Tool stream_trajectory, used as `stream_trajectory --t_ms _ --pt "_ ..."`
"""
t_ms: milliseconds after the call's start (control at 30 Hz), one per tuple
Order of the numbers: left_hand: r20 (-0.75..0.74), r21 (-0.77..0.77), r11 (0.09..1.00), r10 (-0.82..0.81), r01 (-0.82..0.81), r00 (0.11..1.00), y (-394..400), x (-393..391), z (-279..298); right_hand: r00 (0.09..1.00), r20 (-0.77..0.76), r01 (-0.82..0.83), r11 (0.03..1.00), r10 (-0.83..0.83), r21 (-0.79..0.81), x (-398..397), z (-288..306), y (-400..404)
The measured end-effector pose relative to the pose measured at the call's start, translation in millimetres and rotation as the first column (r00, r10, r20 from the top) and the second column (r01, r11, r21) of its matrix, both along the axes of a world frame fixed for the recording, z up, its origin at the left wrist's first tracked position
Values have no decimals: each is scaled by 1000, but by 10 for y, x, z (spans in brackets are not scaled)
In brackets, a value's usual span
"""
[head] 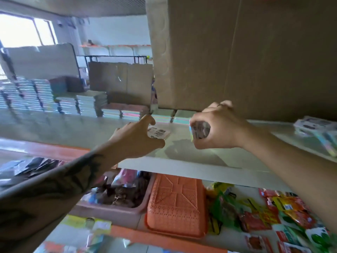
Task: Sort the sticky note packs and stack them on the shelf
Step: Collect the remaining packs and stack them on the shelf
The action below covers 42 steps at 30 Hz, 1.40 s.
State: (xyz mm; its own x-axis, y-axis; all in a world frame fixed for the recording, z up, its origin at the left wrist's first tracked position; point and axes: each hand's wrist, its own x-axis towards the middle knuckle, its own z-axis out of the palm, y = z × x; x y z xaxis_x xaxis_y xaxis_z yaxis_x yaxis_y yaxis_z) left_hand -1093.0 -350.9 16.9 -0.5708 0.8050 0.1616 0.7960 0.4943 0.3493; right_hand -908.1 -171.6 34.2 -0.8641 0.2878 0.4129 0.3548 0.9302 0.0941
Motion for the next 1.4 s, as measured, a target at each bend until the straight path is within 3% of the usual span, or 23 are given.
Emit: stream_trajectory --t_ms 267,400,567,767,1033,1233,1400 --pt "-69 -31 999 28 -30 997 -467 -1051 -195 994 112 0 999 5 -46 -1149 -167 -651" --pt "-148 -101 994 -65 51 987 -480 -1245 -265 981 192 51 988 -22 -147 -1345 -246 -760" --pt "-11 -164 972 -175 171 984 -585 -1507 -246 997 83 19 967 2 -254 -1391 -315 -782" --pt "186 48 965 -264 259 946 -612 -1592 -318 997 -18 -72 935 70 -348 -1471 -433 -957" --pt "207 155 957 -274 246 939 -607 -1614 -406 998 2 -52 923 57 -382 -1568 -391 -930" --pt "194 316 900 -370 299 908 -592 -1635 -463 973 -214 -195 813 89 -549 -1600 -418 -894" --pt "242 395 889 -344 232 907 -565 -1636 -465 955 -275 -261 770 115 -583 -1655 -444 -884"
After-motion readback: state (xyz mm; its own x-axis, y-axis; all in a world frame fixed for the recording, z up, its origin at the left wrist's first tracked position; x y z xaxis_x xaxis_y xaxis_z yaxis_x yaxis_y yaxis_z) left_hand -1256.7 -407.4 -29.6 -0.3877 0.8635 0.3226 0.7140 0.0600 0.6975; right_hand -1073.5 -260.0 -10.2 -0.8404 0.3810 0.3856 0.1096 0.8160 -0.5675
